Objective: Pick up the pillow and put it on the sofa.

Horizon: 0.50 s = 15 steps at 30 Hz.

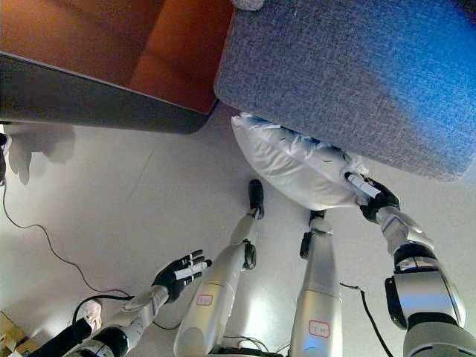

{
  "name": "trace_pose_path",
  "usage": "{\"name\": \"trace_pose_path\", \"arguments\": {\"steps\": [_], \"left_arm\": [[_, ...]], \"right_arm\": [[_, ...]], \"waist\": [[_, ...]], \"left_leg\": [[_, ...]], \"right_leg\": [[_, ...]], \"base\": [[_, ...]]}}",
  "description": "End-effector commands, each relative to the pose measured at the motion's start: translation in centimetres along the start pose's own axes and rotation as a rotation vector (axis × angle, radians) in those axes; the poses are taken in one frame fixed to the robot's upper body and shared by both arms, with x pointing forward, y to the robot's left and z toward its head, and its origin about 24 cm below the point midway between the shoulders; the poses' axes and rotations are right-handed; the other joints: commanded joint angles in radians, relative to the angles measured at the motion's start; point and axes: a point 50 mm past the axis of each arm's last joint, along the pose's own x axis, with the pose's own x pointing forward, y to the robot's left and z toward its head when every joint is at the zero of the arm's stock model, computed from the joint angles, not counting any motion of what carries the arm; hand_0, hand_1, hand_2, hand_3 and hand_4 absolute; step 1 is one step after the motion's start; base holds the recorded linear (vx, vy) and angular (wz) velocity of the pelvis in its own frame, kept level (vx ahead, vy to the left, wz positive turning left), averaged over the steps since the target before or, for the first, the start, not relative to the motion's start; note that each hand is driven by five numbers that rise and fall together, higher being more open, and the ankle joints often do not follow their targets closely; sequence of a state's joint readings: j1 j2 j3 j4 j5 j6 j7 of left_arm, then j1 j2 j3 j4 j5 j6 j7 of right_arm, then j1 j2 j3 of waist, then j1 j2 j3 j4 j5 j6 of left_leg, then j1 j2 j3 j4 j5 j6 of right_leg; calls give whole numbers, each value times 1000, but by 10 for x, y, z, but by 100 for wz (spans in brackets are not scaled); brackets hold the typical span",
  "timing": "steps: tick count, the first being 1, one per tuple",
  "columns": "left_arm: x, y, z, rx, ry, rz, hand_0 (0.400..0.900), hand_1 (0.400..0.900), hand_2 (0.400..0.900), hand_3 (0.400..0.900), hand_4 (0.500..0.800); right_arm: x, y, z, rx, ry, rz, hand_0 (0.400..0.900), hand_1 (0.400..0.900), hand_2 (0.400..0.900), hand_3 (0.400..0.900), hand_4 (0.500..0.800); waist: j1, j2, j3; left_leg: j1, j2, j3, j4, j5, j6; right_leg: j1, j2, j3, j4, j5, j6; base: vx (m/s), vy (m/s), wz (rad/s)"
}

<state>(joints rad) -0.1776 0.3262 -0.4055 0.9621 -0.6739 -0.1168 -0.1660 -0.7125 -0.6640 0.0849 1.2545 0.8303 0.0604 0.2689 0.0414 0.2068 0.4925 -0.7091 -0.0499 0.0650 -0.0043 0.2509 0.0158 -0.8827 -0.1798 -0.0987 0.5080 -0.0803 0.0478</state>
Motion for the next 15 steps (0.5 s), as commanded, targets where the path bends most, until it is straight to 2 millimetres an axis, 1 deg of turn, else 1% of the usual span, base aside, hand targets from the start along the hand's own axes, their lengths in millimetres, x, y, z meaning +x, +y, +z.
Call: {"name": "trace_pose_path", "arguments": {"steps": [1, 8, 10, 15], "left_arm": [[-9, -5, -31, -40, 73, 0, 900, 900, 900, 900, 800], [-10, -4, -35, -40, 76, 1, 900, 900, 900, 900, 800], [-12, -1, -36, -41, 76, 6, 900, 900, 900, 900, 800], [-14, 8, -37, -38, 88, 29, 900, 900, 900, 900, 800]], "right_arm": [[-5, 0, 53, 11, -180, 68, 400, 400, 400, 400, 500], [-6, -2, 47, 4, -175, 92, 400, 400, 400, 400, 500], [-7, -4, 44, -4, -167, 107, 400, 400, 400, 400, 500], [-7, 0, 30, -38, -139, 153, 400, 400, 400, 400, 500]], "waist": [[-14, 83, 27], [-18, 70, 27], [-21, 61, 27], [-30, 27, 27]], "left_leg": [[27, -57, 8, 154, -197, -63], [67, -51, 12, 143, -203, -63], [92, -49, 11, 137, -207, -62], [160, -41, 10, 134, -221, -61]], "right_leg": [[91, 55, -34, -183, 53, 6], [129, 52, -43, -198, 54, 6], [153, 52, -46, -209, 57, 6], [226, 55, -53, -227, 56, 6]], "base": [[0, 0, 0], [5, 1, 0], [37, 3, -2], [42, -16, -1]]}}
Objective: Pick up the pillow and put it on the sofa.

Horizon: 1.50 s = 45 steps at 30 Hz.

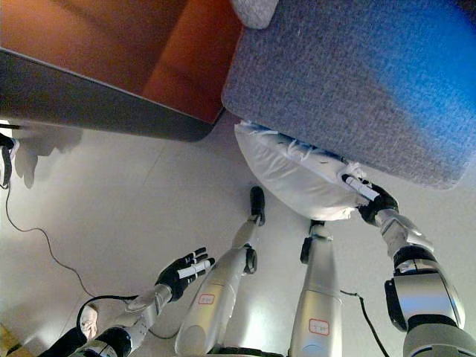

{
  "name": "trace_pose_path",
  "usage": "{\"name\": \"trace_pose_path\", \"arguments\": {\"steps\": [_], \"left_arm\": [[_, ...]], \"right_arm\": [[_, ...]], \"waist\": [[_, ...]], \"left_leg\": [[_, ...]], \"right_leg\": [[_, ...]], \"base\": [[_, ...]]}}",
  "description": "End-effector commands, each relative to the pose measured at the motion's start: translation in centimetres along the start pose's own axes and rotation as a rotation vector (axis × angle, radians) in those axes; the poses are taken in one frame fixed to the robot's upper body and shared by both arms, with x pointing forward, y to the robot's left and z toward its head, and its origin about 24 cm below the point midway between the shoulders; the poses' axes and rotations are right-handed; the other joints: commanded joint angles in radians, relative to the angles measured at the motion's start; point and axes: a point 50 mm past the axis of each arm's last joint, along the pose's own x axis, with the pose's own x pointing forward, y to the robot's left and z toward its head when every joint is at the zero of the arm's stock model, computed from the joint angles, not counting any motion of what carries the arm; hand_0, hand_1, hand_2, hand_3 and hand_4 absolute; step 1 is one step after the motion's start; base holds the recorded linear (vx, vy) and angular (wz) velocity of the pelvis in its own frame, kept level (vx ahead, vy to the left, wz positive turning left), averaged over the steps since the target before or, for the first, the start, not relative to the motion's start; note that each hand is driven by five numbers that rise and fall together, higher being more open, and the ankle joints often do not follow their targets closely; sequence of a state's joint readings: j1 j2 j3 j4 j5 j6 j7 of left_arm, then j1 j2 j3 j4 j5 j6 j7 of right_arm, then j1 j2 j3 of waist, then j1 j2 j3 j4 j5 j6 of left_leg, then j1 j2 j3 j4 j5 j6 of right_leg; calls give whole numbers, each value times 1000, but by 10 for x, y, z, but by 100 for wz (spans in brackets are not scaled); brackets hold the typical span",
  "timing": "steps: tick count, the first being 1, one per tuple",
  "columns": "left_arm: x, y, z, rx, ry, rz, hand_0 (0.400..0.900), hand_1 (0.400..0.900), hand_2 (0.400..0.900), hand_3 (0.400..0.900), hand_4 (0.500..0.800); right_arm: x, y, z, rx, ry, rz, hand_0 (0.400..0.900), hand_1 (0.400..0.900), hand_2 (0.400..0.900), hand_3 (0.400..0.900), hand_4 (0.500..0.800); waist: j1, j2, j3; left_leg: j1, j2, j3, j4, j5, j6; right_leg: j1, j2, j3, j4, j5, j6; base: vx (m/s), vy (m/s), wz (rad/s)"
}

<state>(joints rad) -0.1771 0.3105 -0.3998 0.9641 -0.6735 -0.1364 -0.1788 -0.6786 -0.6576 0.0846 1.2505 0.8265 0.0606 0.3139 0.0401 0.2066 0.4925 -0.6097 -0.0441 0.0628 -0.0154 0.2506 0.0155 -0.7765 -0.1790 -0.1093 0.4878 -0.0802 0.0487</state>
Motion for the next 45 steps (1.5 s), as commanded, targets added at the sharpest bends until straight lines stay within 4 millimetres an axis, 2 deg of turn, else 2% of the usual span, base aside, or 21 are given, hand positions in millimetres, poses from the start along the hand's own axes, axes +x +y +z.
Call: {"name": "trace_pose_path", "arguments": {"steps": [1, 5, 13, 16, 21, 28, 33, 40, 45], "left_arm": [[-18, 16, -38, -25, 111, 57, 900, 900, 900, 900, 800], [-22, 28, -38, -15, 121, 83, 900, 900, 900, 900, 800], [-38, 54, -51, -15, 179, 157, 900, 900, 900, 900, 800], [-46, 60, -61, -23, 219, 182, 900, 900, 900, 900, 800], [-59, 70, -78, -60, 271, 229, 900, 900, 900, 900, 800], [-73, 75, -96, -78, 346, 272, 900, 900, 900, 900, 800], [-80, 76, -105, -84, 392, 300, 900, 900, 900, 900, 800], [-93, 81, -119, -56, 472, 326, 900, 900, 900, 900, 800], [-99, 85, -124, -47, 508, 343, 900, 900, 900, 900, 800]], "right_arm": [[-6, 2, 37, -42, -157, 130, 400, 400, 400, 400, 500], [-10, -1, 20, -58, -128, 192, 400, 400, 400, 400, 500], [-19, 6, -26, -112, -35, 324, 400, 400, 400, 400, 500], [-24, 12, -34, -142, -7, 372, 400, 400, 400, 400, 500], [-32, 24, -30, -214, 32, 457, 400, 400, 400, 400, 500], [-39, 43, 16, -278, -54, 542, 400, 400, 400, 400, 500], [-44, 46, 70, -332, -126, 556, 400, 400, 400, 400, 500], [-50, 41, 149, -292, -220, 500, 400, 400, 400, 400, 500], [-57, 47, 192, -234, -301, 432, 400, 400, 400, 400, 500]], "waist": [[-31, 17, 27], [-38, -29, 27], [-45, -135, -72], [-51, -163, -117], [-65, -207, -173], [-59, -253, -233], [-43, -279, -275], [6, -317, -331], [32, -339, -352]], "left_leg": [[83, -44, 11, 145, -226, -61], [168, -33, 11, 143, -244, -59], [326, 3, 30, 78, -261, -61], [387, 13, 41, 28, -255, -61], [474, 20, 60, -29, -254, -62], [533, 25, 64, -48, -265, -57], [568, 27, 56, -52, -277, -56], [606, 34, 45, -52, -288, -58], [623, 36, 34, -51, -293, -58]], "right_leg": [[144, 54, -44, -211, 55, 6], [237, 54, -56, -231, 56, 9], [414, 61, -62, -324, 73, 35], [471, 64, -57, -365, 87, 51], [555, 70, -48, -440, 116, 68], [626, 81, -52, -477, 122, 69], [679, 89, -60, -500, 115, 64], [743, 99, -83, -521, 108, 56], [777, 110, -89, -534, 104, 50]], "base": [[61, -39, -1], [64, -54, -1], [98, -63, -6], [137, -32, -8], [137, -20, -7], [98, -40, 1], [103, -17, 7], [123, -35, 9], [118, -46, 10]]}}
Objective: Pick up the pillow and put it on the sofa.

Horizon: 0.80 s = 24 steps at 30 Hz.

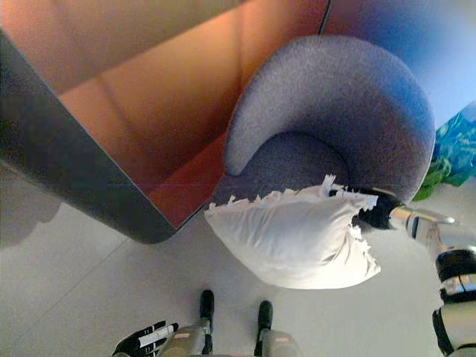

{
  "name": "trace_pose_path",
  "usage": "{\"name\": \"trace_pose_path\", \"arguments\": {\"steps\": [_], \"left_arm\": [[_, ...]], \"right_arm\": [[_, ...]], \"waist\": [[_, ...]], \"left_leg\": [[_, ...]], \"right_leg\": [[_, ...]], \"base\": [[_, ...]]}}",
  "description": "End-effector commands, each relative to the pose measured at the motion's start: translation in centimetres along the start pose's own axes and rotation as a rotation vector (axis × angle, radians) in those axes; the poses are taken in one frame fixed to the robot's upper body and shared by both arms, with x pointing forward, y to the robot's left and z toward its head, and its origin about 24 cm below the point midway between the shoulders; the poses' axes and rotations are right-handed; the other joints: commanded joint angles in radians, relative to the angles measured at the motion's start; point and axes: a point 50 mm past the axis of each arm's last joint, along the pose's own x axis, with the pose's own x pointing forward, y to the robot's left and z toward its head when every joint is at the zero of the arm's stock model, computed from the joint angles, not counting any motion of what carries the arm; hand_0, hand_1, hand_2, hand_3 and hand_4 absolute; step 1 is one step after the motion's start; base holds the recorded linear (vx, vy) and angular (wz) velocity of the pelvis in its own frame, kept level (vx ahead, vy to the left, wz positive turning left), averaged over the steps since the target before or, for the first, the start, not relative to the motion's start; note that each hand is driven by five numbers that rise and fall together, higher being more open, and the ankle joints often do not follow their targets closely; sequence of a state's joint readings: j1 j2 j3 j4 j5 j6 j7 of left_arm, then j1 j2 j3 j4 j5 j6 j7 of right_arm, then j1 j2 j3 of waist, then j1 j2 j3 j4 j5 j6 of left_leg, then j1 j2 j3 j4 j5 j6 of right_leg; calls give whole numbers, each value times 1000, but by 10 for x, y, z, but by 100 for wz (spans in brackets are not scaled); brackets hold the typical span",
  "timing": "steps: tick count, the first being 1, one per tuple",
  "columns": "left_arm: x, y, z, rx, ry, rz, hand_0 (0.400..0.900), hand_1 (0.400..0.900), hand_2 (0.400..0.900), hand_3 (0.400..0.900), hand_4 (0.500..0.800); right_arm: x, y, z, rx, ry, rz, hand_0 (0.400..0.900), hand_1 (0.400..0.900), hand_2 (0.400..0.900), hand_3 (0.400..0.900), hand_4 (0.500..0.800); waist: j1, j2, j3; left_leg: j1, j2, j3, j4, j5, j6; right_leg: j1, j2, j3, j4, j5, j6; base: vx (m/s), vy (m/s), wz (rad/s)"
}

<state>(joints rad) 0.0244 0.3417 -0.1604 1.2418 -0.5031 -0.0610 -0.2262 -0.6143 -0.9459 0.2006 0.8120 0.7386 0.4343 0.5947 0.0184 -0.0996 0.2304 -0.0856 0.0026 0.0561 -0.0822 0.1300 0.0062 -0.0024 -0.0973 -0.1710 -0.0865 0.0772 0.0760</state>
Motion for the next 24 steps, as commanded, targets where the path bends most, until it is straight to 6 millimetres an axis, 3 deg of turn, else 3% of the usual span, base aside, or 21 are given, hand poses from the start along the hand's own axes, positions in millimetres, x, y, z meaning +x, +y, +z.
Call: {"name": "trace_pose_path", "arguments": {"steps": [1, 7, 14, 15, 16, 24], "left_arm": [[-9, 21, -20, 56, 88, 75, 900, 900, 900, 900, 800], [-13, 28, -30, 70, 125, 105, 900, 900, 900, 900, 800], [-12, 25, -30, 55, 116, 105, 900, 900, 900, 900, 800], [-11, 24, -30, 52, 114, 102, 900, 900, 900, 900, 800], [-11, 22, -30, 49, 108, 98, 900, 900, 900, 900, 800], [-8, 17, -24, 50, 84, 85, 900, 900, 900, 900, 800]], "right_arm": [[-46, 5, 139, 28, -510, 27, 400, 400, 400, 400, 500], [-61, -8, 159, 136, -540, -112, 400, 400, 400, 400, 500], [-65, -24, 157, 260, -487, -341, 400, 400, 400, 400, 500], [-65, -26, 156, 266, -470, -374, 496, 496, 496, 496, 558], [-64, -28, 152, 285, -449, -383, 900, 900, 900, 900, 800], [-76, -44, 145, 386, -457, -494, 900, 900, 900, 900, 800]], "waist": [[58, -36, -94], [80, -47, -100], [98, -36, -89], [98, -34, -88], [102, -30, -83], [108, -14, -64]], "left_leg": [[102, -11, 36, 14, -173, -48], [105, -13, 21, 14, -173, -46], [86, -20, 2, 7, -165, -48], [83, -20, 1, 7, -164, -49], [79, -20, -2, 6, -162, -49], [62, -25, -13, 0, -157, -53]], "right_leg": [[9, 31, -27, 37, -54, 22], [23, 37, -27, 28, -52, 17], [16, 43, -24, 13, -49, 9], [14, 43, -24, 12, -49, 9], [12, 42, -24, 12, -48, 9], [-2, 41, -34, 9, -52, 4]], "base": [[106, -36, 11], [81, -42, 10], [13, -16, 7], [-25, 3, 13], [-30, 7, 10], [-41, -1, 7]]}}
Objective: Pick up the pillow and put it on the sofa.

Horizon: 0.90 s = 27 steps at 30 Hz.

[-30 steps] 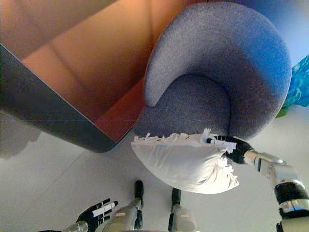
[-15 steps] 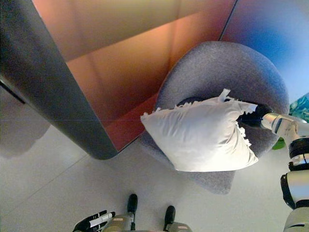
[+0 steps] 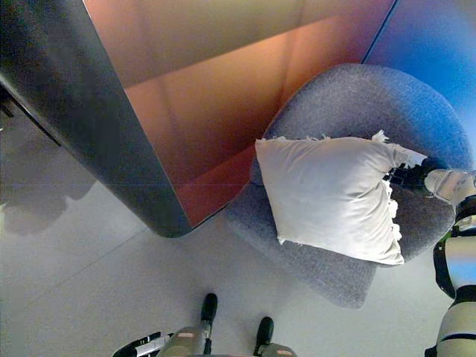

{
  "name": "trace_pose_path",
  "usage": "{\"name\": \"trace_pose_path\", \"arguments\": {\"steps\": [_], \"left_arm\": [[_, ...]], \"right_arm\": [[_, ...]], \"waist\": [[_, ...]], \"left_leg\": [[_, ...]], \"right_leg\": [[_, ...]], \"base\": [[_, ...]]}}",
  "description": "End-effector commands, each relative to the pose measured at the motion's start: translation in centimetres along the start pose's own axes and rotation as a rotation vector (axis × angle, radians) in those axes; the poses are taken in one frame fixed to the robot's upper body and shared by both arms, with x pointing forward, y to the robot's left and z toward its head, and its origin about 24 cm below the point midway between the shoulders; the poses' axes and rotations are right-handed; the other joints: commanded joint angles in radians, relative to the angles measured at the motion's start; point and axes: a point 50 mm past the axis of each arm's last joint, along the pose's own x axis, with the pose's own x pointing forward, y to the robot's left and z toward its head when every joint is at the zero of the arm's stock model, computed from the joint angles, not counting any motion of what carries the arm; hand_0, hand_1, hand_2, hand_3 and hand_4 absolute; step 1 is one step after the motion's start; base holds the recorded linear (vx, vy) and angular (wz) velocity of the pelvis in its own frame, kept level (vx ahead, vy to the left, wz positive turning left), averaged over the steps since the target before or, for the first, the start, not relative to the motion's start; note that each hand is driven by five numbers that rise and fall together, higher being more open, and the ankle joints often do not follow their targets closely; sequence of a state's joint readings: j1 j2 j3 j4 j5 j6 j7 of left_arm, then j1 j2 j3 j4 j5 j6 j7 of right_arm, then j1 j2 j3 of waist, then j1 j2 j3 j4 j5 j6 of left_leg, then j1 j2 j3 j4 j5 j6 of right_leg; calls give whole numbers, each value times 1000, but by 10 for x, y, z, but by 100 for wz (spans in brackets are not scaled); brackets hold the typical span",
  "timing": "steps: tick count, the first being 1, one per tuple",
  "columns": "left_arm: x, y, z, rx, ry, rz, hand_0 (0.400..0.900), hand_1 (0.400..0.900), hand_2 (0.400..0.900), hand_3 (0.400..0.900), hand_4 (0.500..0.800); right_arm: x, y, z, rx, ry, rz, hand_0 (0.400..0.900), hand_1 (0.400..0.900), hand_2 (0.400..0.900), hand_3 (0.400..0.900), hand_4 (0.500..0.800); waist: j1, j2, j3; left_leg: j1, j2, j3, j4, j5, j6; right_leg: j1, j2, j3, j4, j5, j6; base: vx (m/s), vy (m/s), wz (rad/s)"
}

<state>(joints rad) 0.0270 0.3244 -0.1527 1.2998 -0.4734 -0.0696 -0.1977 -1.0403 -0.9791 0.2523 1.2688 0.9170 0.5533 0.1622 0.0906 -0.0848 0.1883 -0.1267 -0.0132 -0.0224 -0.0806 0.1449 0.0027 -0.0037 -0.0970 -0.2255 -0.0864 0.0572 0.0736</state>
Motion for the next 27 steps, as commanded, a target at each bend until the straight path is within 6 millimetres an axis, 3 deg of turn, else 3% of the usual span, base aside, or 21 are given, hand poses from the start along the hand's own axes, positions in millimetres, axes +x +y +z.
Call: {"name": "trace_pose_path", "arguments": {"steps": [1, 17, 23, 27], "left_arm": [[-5, 16, -10, 45, 30, 42, 900, 900, 900, 900, 800], [-6, 15, -9, 61, 19, 12, 900, 900, 900, 900, 800], [-5, 13, -6, 63, 7, -5, 900, 900, 900, 900, 800], [-3, 7, -2, 50, 0, -19, 900, 900, 900, 900, 800]], "right_arm": [[-46, 2, 90, 101, -348, 52, 900, 900, 900, 900, 800], [-51, -27, 82, 83, -327, 38, 900, 900, 900, 900, 800], [-42, -46, 52, 71, -244, 40, 900, 900, 900, 900, 800], [-27, -72, 1, 78, -125, -11, 900, 900, 900, 900, 800]], "waist": [[36, -28, -23], [14, -15, -44], [-1, -10, -62], [-21, -2, -82]], "left_leg": [[103, -10, 65, -2, -171, -50], [121, -10, 82, -3, -179, -52], [137, -9, 93, -3, -186, -50], [159, -9, 107, -3, -193, -46]], "right_leg": [[-1, 41, 20, 9, -31, 6], [6, 36, 30, 8, -37, 8], [14, 29, 33, 9, -37, 13], [27, 23, 39, 10, -36, 18]], "base": [[0, 0, 0], [-16, 11, -4], [-19, 42, -7], [-8, 59, -11]]}}
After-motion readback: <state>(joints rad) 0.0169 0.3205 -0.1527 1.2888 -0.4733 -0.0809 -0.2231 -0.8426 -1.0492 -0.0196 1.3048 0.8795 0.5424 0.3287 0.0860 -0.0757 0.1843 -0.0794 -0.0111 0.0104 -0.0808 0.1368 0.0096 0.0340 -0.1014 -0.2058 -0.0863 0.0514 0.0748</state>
